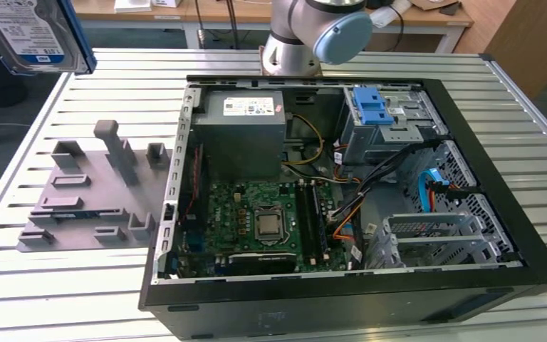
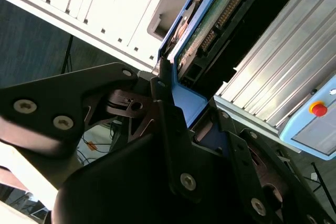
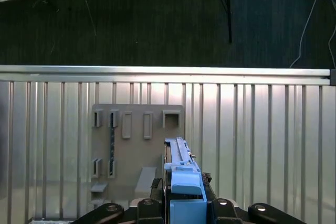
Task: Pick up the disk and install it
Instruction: 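Pick up the disk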
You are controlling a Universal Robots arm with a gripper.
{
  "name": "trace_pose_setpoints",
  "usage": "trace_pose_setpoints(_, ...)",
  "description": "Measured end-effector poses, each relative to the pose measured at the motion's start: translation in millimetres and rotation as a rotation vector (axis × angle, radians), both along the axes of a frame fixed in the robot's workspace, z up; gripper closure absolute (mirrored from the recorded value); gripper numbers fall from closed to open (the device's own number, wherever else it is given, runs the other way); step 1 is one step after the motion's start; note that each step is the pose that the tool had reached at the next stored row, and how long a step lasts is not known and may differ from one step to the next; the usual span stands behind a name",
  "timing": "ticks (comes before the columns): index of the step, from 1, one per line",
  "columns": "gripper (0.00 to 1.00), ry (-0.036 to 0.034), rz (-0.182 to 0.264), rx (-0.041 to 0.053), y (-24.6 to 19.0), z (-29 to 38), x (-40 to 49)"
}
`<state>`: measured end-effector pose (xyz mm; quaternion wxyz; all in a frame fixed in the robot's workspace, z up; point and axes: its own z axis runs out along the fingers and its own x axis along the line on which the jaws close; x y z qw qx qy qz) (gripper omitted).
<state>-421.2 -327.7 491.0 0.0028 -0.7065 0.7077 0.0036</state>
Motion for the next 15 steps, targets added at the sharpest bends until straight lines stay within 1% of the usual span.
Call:
trace_pose_setpoints(6, 0.64, 0.0001, 0.000, 0.0000, 0.0, 0.0, 7.8)
trace_pose_setpoints(15, 0.64, 0.0001, 0.000, 0.0000, -0.5, 0.1, 8.5)
